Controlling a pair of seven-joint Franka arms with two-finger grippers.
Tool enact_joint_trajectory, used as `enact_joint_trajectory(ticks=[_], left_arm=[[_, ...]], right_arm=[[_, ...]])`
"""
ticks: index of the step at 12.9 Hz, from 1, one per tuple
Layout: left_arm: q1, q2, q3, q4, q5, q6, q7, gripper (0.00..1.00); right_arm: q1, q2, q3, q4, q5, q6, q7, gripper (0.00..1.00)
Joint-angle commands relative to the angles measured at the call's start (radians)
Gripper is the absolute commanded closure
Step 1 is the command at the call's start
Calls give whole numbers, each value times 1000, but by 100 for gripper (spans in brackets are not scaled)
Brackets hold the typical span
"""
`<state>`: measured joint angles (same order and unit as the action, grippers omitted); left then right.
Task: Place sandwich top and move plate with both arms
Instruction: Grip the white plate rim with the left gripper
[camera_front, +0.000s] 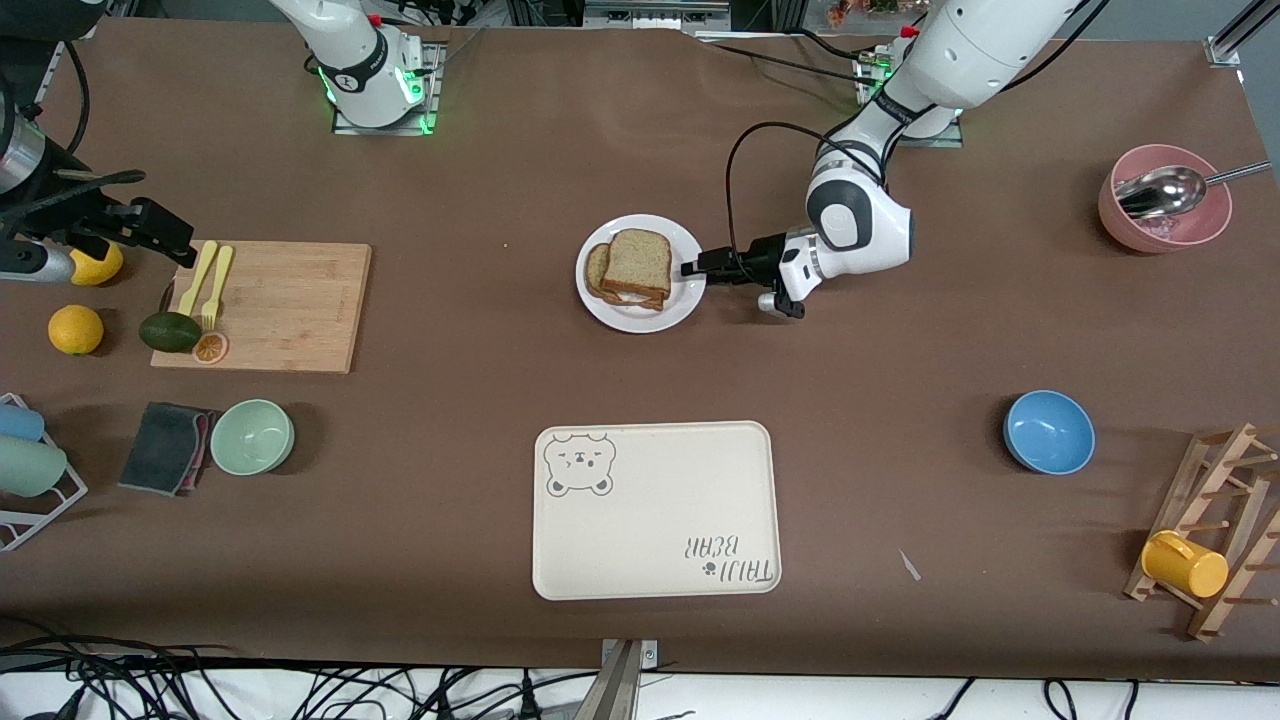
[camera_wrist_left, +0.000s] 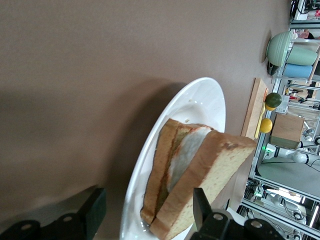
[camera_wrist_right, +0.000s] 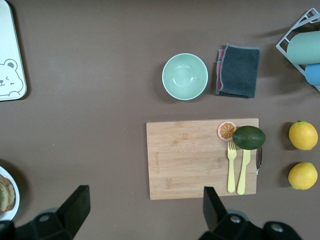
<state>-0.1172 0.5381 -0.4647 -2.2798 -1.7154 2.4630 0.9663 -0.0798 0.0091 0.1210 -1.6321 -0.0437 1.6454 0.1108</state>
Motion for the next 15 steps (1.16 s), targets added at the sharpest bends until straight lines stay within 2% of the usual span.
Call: enact_joint_trajectory(ticks=[1, 5, 9, 11, 12, 15], left_arm=[[-1, 13, -8, -4, -67, 13, 74, 28], [-12, 10, -8, -4, -67, 13, 74, 67], [-12, 10, -8, -4, -69, 13, 74, 80], [-12, 11, -8, -4, -69, 13, 75, 96], [-12, 13, -8, -4, -69, 13, 75, 100], [5, 3, -8, -3, -69, 13, 75, 100]], right_arm=[[-3, -11, 5, -11, -11, 10, -6, 0], [-3, -9, 5, -12, -13, 14, -5, 0], [3, -6, 6, -9, -42, 33, -10, 0], [14, -6, 6, -5, -53, 31, -7, 0], [14, -6, 6, -5, -53, 33, -7, 0], [14, 2, 5, -2, -53, 36, -10, 0]])
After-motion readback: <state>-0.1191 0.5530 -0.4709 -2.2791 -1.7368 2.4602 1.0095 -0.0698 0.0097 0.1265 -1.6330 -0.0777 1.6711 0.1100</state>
